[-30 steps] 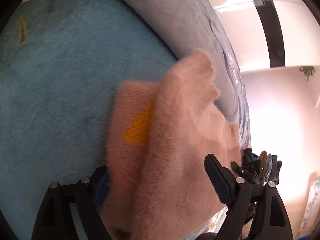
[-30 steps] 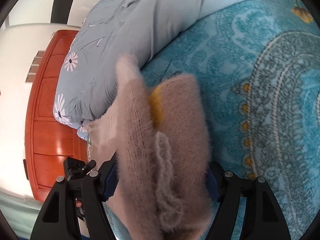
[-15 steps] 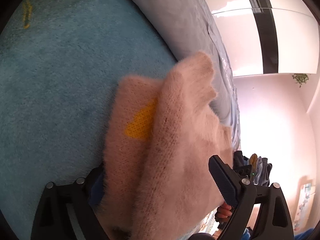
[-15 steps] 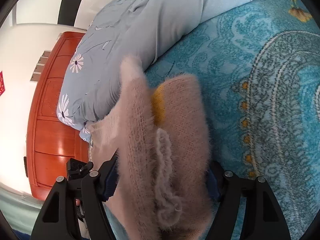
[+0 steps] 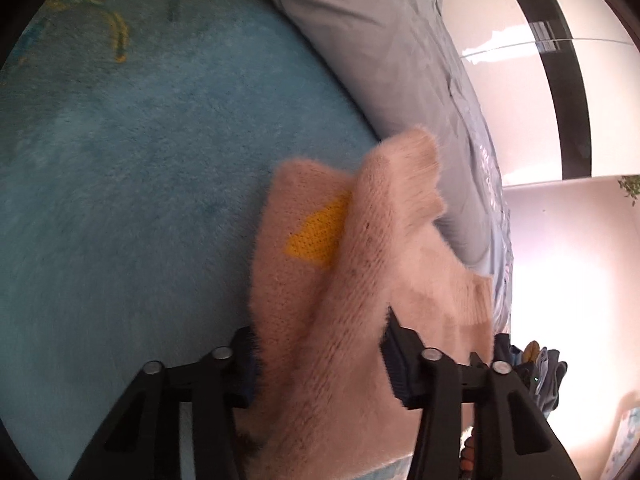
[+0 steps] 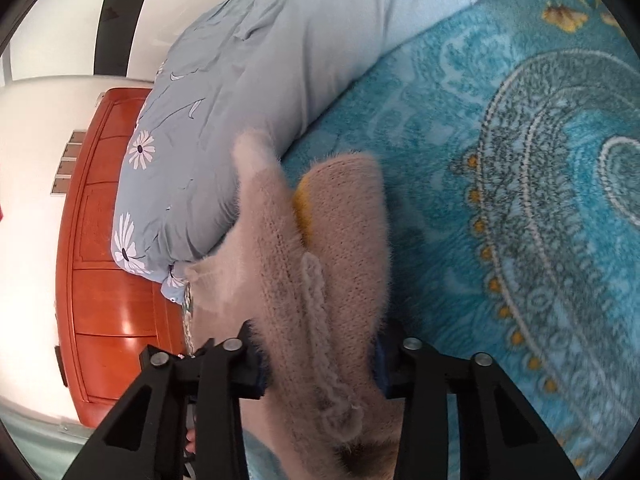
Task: Fold clothes
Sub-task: 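Grip the folded sweater with both grippers and carry it to the clothes stack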
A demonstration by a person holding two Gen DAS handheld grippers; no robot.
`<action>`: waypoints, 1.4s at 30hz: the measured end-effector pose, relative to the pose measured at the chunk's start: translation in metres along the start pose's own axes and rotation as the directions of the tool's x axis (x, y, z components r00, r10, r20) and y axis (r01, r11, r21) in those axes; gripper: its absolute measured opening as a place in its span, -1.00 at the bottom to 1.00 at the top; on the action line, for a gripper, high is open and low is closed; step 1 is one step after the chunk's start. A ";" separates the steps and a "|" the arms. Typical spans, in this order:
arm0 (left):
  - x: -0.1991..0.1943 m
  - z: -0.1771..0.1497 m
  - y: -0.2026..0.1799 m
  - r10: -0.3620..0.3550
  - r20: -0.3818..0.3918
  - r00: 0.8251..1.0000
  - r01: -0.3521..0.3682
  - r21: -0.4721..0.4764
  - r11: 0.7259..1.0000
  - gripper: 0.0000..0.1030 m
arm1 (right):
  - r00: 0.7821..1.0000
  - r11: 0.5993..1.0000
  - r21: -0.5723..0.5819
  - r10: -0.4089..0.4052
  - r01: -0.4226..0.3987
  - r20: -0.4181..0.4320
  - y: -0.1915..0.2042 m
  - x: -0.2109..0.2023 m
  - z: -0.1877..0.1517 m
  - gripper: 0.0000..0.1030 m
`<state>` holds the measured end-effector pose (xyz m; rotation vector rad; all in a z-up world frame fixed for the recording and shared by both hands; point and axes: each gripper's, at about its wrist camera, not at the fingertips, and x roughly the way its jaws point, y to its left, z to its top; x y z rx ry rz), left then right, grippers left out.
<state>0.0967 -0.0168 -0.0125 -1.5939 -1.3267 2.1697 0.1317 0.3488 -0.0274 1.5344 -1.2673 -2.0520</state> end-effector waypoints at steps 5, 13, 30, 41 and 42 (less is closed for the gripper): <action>-0.019 -0.026 -0.031 -0.034 0.011 0.999 0.034 0.020 0.999 -0.18 | 1.000 0.999 -0.051 0.000 0.002 0.031 0.029 -0.043 -0.012 -0.29; -0.064 -0.076 -0.108 -0.144 0.021 0.989 0.138 0.175 0.975 -0.27 | 0.994 0.991 -0.133 0.018 -0.004 0.103 0.065 -0.130 -0.034 -0.31; -0.108 -0.122 -0.376 -0.429 -0.111 0.897 0.420 0.519 0.744 -0.29 | 0.886 0.930 -0.368 0.151 0.023 0.439 0.120 -0.435 -0.012 -0.33; 0.027 -0.180 -0.527 -0.472 -0.340 0.814 0.581 0.476 0.660 -0.30 | 0.805 0.948 -0.274 0.035 0.161 0.593 0.049 -0.600 0.050 -0.33; 0.033 -0.187 -0.533 -0.473 -0.353 0.808 0.590 0.479 0.650 -0.30 | 0.799 0.951 -0.260 0.023 0.169 0.602 0.039 -0.613 0.056 -0.33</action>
